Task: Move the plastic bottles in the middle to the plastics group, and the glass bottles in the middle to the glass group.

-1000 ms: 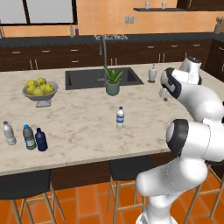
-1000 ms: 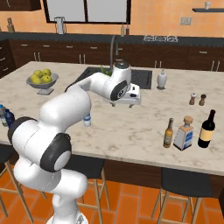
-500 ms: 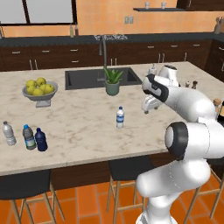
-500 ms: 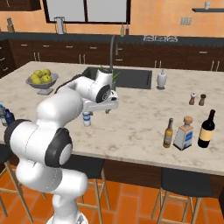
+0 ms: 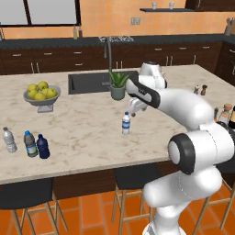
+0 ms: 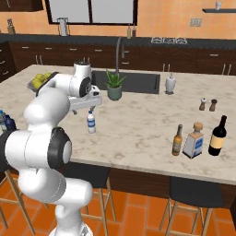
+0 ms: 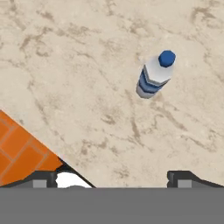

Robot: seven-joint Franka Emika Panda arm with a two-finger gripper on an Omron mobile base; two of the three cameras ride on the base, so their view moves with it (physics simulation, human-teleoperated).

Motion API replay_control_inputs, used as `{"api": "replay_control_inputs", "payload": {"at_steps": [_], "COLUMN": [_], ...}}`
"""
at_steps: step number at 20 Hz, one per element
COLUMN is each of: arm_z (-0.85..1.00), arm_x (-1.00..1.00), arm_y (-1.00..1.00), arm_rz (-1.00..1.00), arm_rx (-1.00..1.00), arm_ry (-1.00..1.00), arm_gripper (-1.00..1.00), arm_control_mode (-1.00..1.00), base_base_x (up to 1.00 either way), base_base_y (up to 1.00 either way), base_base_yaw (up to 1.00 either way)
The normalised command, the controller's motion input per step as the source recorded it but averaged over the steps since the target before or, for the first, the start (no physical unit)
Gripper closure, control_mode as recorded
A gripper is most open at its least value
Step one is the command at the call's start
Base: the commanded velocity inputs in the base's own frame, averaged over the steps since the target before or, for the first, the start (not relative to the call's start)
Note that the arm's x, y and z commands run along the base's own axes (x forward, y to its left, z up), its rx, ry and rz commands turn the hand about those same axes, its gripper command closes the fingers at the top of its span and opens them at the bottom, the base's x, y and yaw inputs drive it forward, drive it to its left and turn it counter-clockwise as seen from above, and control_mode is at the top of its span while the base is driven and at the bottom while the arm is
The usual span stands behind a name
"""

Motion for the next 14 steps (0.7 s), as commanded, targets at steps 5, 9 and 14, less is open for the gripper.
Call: {"api": "replay_control_inputs", "payload": {"at_steps": [5,9,14], "arm_z": [-0.04,-0.19,-0.43], "arm_x": [0.65,0.75,0.41], "arm_y": [0.11,0.1,0.22], "arm_rz": [-0.2,-0.18,-0.17], "arm_rx": [0.0,0.0,0.0], "arm_ry": [-0.04,-0.01,-0.06], "arm_gripper": [-1.0,-1.0,-1.0], "arm_control_mode": [-1.0,-1.0,-1.0], "base_base_x": [0.0,0.0,0.0], "base_base_y": [0.0,0.0,0.0], "base_base_yaw": [0.0,0.0,0.0]}}
